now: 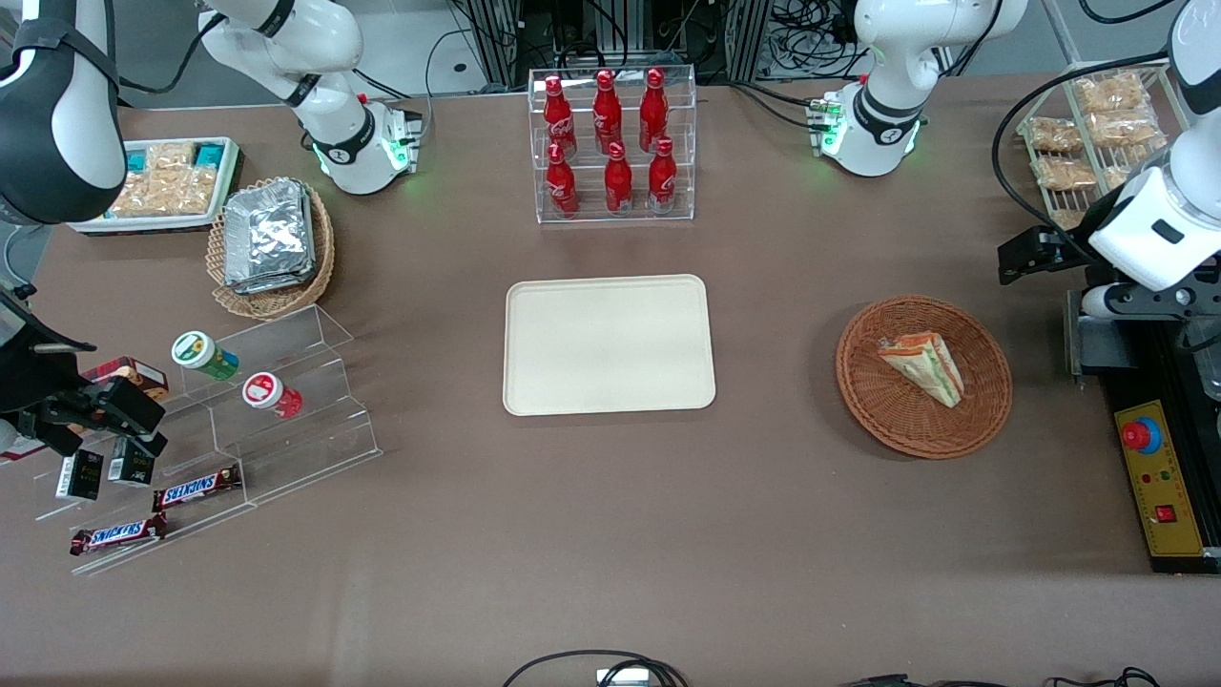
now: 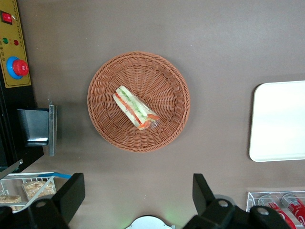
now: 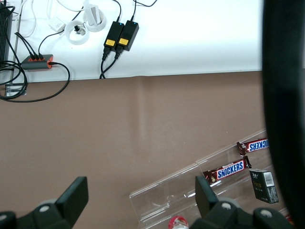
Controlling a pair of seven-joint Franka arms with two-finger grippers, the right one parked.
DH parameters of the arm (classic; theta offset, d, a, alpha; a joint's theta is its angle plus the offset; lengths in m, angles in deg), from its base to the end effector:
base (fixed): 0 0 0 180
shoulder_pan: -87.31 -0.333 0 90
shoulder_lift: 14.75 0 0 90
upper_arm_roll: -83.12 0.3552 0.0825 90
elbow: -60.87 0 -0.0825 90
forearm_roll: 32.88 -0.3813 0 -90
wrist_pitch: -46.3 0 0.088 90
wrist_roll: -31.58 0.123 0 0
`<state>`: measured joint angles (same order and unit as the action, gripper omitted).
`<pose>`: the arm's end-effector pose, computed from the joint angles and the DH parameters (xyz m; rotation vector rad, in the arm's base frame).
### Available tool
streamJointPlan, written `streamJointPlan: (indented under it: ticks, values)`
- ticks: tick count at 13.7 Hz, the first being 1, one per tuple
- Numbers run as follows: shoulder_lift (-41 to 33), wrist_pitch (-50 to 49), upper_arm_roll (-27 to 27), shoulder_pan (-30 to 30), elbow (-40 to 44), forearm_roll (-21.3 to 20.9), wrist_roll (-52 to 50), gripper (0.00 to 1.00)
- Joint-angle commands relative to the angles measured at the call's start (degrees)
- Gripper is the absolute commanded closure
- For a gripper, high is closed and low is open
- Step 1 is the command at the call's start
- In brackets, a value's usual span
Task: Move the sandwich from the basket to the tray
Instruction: 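Move the left gripper over the sandwich in the wicker basket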
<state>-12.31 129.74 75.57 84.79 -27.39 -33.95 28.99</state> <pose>0.5497 -0.0442 0.6293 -3.1134 0.0652 0.1952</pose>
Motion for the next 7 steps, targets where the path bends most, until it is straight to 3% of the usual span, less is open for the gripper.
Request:
streamJointPlan:
  ticks: [1, 5, 7]
  values:
    - [0.0, -1.3, 0.3, 0.6, 1.0, 0.3, 0.8, 0.00]
    - [0.5, -0.5, 0.5, 0.5, 0.2, -1.5, 0.6, 0.00]
    - [0.1, 2.8, 0.5, 0.5, -4.1, -3.0, -0.3, 0.00]
